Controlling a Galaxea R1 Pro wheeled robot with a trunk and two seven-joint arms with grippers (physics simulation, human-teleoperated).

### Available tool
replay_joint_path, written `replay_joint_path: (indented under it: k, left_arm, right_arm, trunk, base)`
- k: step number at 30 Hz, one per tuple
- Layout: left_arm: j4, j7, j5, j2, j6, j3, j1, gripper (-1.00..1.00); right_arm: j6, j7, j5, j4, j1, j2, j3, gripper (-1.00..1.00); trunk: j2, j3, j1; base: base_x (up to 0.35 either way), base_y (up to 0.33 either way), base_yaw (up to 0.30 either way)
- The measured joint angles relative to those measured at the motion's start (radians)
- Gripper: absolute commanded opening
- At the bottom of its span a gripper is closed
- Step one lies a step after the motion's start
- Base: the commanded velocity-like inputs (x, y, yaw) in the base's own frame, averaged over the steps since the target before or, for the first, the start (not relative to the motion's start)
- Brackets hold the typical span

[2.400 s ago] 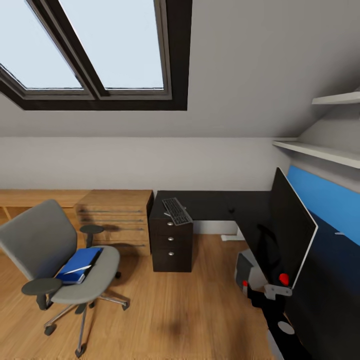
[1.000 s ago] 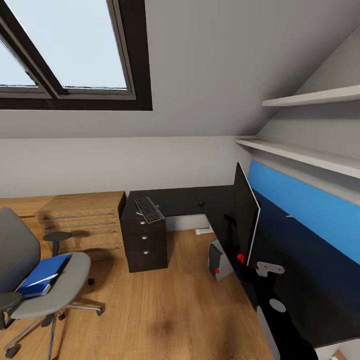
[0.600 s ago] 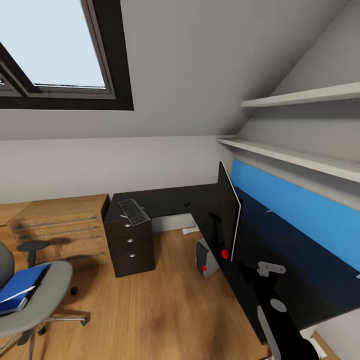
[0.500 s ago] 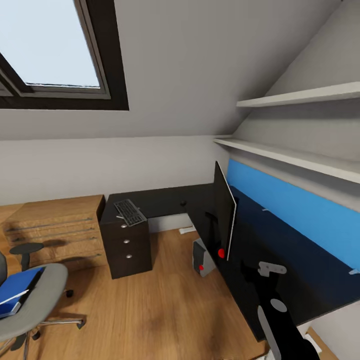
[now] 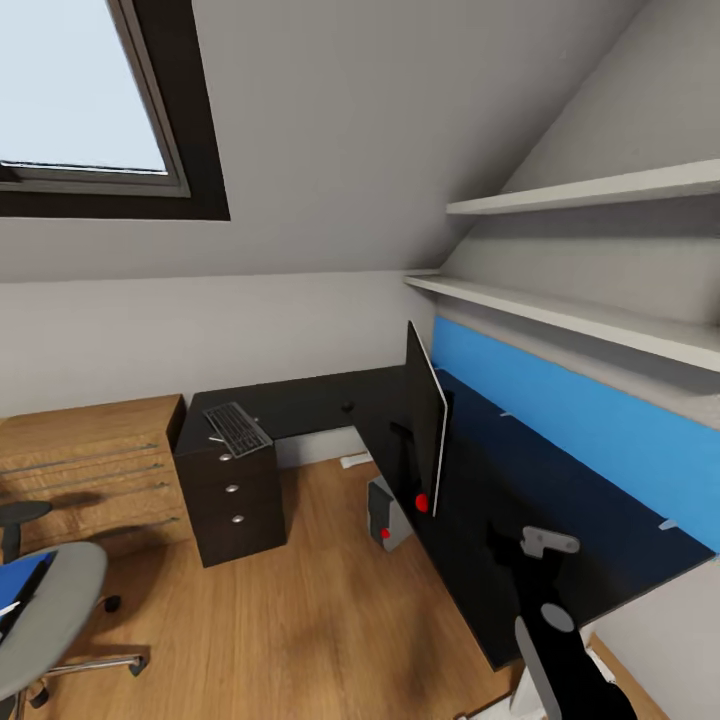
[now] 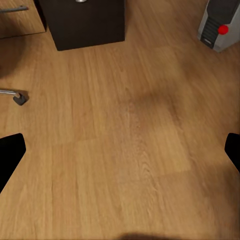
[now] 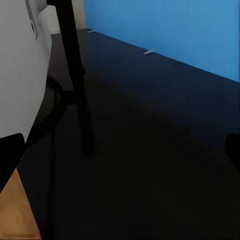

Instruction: In the bedroom, organize the workspace by keeping the computer under the desk, ensuring the monitor is on the desk, placing the keyboard on the desk next to the monitor, placing the mouse on the desk next to the keyboard, moving the folder from the swivel chair onto the desk next to the mouse, stacking the notebook on top of the folder with the pen on top of the notebook, and positioning the swivel chair next to the desk.

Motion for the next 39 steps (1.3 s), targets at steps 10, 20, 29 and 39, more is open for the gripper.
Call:
replay_joint_path:
  k: [10,20,29,39]
  left_arm:
    - [0.000,0.001,0.039,0.000,0.000,0.000,0.000,1.00]
    - [0.000,0.000,0.053,-0.003,0.000,0.000,0.001,1.00]
    - [0.000,0.002,0.053,-0.003,0.000,-0.002,0.000,1.00]
    - [0.000,0.002,0.053,-0.003,0.000,-0.001,0.000,1.00]
  right_arm:
    - [-0.151,0.000,-0.002,0.112,0.000,0.008,0.002,1.00]
    - [-0.192,0.000,-0.003,0.126,0.000,0.003,-0.001,1.00]
    - [-0.194,0.002,-0.003,0.126,0.000,0.002,-0.001,1.00]
    - [-0.194,0.003,-0.003,0.126,-0.001,0.002,-0.002,1.00]
  trunk:
    - [0.000,0.000,0.000]
    - [0.000,0.000,0.000]
    - [0.000,0.000,0.000]
    - [0.000,0.000,0.000]
  base:
    - [0.000,0.000,-0.004]
    - [0.000,0.000,0.000]
    - [0.115,0.000,0.000]
    - [0.226,0.000,0.000]
